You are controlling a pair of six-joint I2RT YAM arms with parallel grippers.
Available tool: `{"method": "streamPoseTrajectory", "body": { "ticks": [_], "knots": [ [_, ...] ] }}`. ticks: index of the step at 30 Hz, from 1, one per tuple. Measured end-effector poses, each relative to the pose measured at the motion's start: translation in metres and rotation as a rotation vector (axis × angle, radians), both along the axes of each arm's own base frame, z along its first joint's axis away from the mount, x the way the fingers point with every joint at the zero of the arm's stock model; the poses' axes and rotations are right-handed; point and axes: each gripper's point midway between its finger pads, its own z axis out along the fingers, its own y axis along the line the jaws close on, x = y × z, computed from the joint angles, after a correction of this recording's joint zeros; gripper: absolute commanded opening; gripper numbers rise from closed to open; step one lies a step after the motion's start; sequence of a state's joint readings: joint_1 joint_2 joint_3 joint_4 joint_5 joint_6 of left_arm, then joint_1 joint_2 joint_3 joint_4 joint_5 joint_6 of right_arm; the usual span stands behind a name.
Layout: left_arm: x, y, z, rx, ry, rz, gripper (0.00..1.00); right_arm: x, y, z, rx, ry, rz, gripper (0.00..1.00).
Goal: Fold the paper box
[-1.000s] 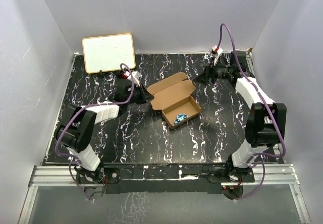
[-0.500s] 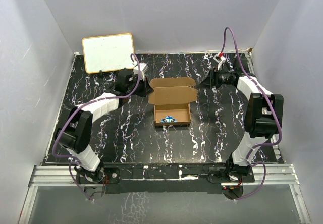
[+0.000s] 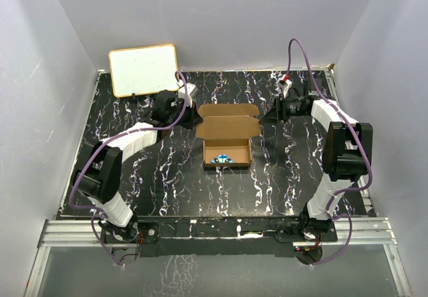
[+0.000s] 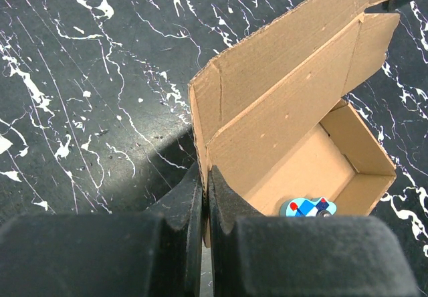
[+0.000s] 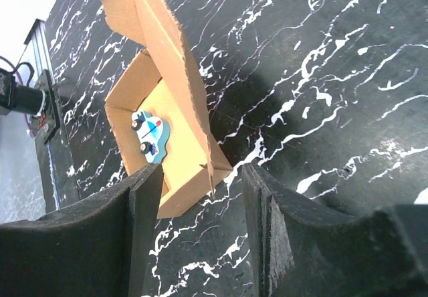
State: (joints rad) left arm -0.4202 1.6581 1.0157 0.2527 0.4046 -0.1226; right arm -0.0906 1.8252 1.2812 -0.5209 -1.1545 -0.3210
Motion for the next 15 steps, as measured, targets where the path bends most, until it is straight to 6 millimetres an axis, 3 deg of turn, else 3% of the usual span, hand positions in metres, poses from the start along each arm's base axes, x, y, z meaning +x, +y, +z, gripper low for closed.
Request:
{"method": "streamPoseTrajectory", "body": {
  "ticks": [7, 15],
  "knots": [
    [0.0, 0.0, 0.0, -0.001, -0.001, -0.001, 0.0, -0.009, 0.017, -0.003, -0.023, 0.01, 0.048, 0.43],
    [0.0, 0.0, 0.002, -0.003, -0.002, -0.002, 0.0, -0.007, 0.022, -0.006, -0.067, -0.005, 0.057, 0.21]
  ]
}}
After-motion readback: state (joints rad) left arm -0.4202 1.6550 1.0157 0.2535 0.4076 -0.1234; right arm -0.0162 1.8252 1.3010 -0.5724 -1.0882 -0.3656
